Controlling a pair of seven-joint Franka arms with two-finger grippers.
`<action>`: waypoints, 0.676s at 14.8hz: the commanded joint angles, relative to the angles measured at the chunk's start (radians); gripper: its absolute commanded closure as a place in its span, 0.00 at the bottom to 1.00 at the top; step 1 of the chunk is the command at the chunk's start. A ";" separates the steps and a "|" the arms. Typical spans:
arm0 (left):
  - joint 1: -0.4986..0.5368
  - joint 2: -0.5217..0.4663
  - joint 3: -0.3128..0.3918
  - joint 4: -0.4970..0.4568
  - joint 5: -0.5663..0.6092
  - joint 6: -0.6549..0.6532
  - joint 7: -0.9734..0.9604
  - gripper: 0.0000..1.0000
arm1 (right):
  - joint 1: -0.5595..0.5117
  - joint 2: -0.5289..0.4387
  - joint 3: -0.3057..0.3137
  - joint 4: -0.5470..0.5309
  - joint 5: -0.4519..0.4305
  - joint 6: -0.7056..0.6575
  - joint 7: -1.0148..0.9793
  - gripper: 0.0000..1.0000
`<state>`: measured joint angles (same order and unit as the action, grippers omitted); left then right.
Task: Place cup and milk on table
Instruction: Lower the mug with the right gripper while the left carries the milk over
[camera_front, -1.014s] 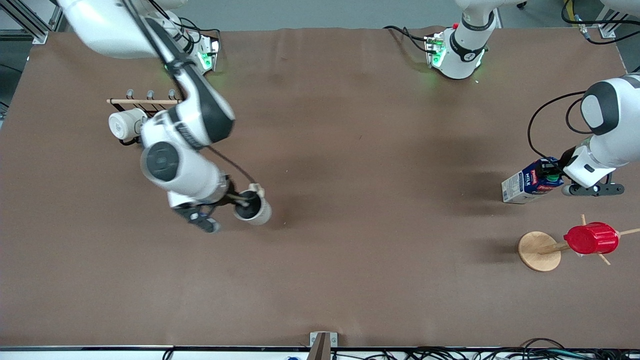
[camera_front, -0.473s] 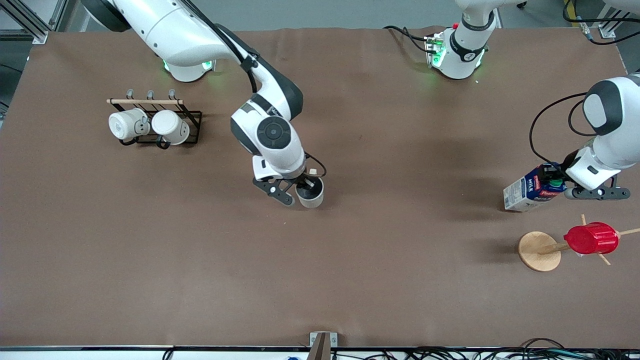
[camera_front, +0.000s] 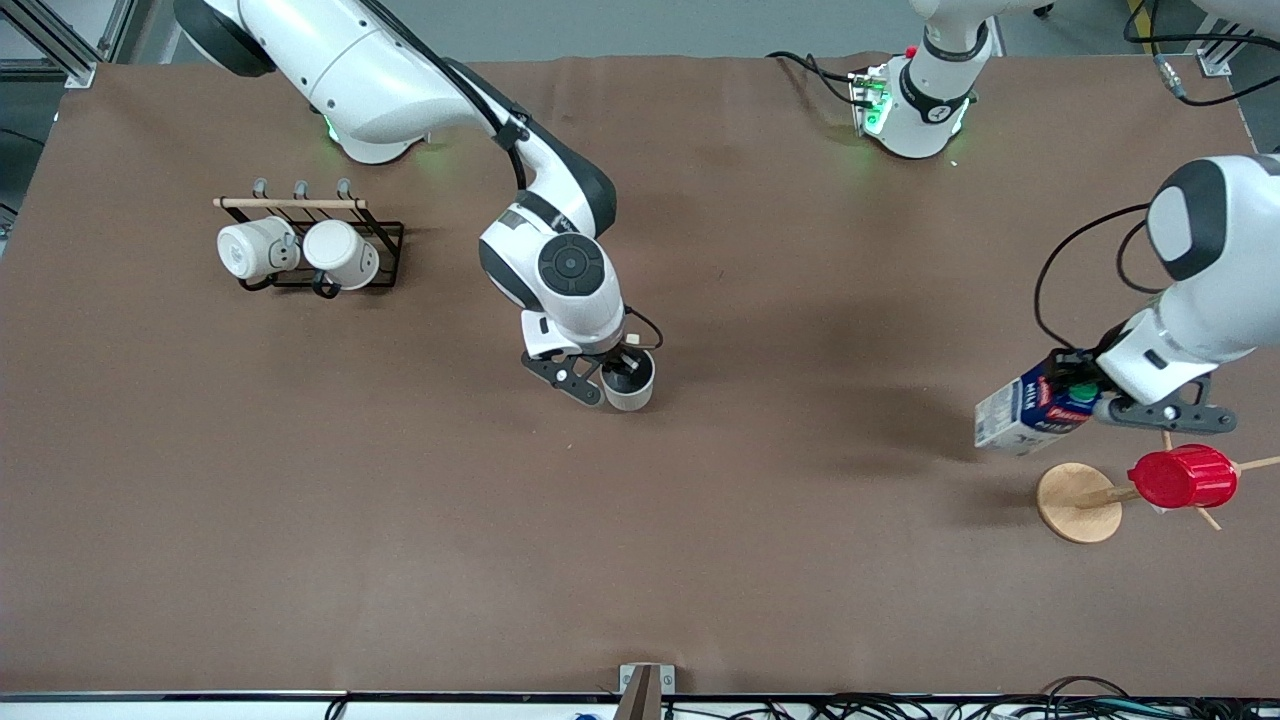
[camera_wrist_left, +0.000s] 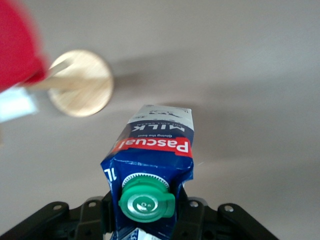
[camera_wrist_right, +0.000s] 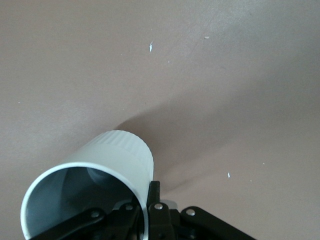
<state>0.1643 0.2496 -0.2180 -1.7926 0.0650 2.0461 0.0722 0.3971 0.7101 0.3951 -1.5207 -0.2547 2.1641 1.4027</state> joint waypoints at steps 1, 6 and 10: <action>-0.025 0.118 -0.093 0.131 -0.004 -0.029 -0.131 0.90 | -0.006 0.006 0.014 -0.003 -0.032 -0.001 0.030 0.93; -0.204 0.232 -0.103 0.245 0.006 -0.029 -0.351 0.92 | -0.006 0.014 0.014 -0.032 -0.034 0.046 0.033 0.74; -0.325 0.273 -0.100 0.312 0.007 -0.029 -0.497 0.95 | -0.026 -0.009 0.014 -0.024 -0.034 0.030 0.033 0.05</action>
<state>-0.1134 0.4927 -0.3228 -1.5566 0.0649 2.0445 -0.3620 0.3944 0.7262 0.3952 -1.5372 -0.2594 2.1976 1.4086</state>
